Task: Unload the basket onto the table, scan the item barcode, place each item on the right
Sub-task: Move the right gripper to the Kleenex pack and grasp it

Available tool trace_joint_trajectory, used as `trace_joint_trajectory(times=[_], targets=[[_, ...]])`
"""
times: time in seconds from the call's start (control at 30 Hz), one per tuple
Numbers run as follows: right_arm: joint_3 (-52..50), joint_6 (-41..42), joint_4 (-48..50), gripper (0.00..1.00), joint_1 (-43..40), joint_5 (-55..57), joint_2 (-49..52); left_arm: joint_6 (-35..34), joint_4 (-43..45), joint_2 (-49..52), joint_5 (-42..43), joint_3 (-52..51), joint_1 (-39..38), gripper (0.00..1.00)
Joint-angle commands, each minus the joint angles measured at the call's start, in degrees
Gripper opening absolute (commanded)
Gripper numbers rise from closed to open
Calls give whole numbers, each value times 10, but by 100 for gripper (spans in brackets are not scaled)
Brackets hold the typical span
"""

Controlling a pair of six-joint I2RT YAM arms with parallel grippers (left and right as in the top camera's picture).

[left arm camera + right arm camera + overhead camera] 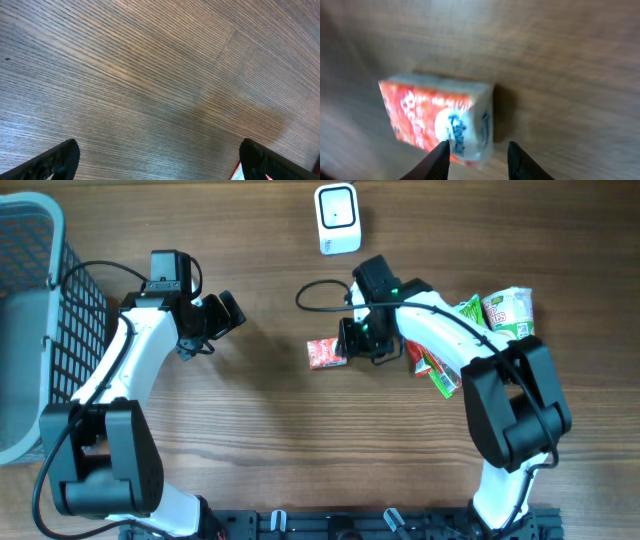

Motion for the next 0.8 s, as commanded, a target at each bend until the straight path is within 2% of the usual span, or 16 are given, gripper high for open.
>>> trace_joint_trajectory(times=[0.0, 0.4, 0.43, 0.47, 0.53, 0.57, 0.77], targets=[[-12, -17, 12, 38, 3, -40, 10, 3, 0, -5, -5, -2, 0, 100], [-84, 4, 104, 39, 3, -50, 11, 3, 0, -5, -5, -2, 0, 100], [-84, 8, 105, 36, 3, -50, 10, 3, 0, -5, -5, -2, 0, 100], [-83, 24, 105, 29, 3, -50, 10, 3, 0, -5, -5, -2, 0, 100], [-80, 41, 105, 7, 1, -54, 10, 3, 0, -5, -5, -2, 0, 100], [-74, 37, 105, 4, 1, -64, 9, 3, 0, -5, -5, -2, 0, 100], [-65, 31, 103, 4, 1, -164, -53, 3, 0, -5, -5, -2, 0, 100]])
